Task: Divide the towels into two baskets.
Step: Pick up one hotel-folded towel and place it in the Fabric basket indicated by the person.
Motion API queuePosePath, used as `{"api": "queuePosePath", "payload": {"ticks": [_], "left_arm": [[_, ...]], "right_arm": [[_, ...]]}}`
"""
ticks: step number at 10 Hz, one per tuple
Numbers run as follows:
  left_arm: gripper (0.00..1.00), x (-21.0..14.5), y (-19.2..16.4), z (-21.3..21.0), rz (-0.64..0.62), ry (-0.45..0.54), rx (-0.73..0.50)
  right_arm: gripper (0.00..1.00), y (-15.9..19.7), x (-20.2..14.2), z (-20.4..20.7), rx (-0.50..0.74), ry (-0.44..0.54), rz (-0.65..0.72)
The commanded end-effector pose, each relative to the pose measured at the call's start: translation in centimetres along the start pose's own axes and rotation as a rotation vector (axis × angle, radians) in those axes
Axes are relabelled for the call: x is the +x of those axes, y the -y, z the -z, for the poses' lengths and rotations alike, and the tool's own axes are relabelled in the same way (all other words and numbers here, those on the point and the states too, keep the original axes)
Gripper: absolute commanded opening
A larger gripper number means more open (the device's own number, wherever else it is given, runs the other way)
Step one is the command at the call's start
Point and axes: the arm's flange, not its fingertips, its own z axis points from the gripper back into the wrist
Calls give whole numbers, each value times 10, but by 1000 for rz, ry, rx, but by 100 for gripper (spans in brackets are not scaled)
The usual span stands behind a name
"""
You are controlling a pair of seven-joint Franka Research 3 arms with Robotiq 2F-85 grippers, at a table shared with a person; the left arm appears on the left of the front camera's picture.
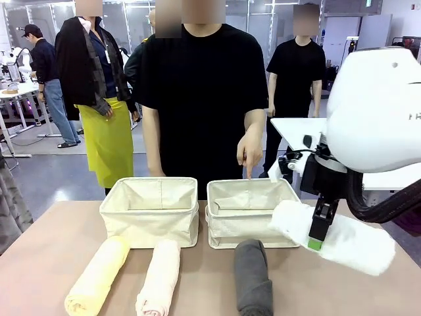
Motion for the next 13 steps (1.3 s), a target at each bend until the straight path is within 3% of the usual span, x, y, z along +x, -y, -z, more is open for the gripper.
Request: {"api": "queuePosePath", "payload": {"ticks": [1,4,5,6,7,10,13], "left_arm": [[100,4,0,0,0,11,-16],[100,4,0,0,0,11,-16],[100,4,0,0,0,11,-16],[100,4,0,0,0,11,-16],[100,4,0,0,0,11,-16],[100,4,0,0,0,11,-16],[100,4,0,0,0,11,-16]], "right_arm": [[62,2,-9,0,11,-1,97],[62,2,-9,0,11,-1,97],[63,5,-5,4,9,-7,46],[63,12,8,-4,16,-7,-152],[63,22,37,-5,-65,-15,-233],[63,46,110,-6,-100,-66,-522],[63,67,174,12,-150,-79,-610]]}}
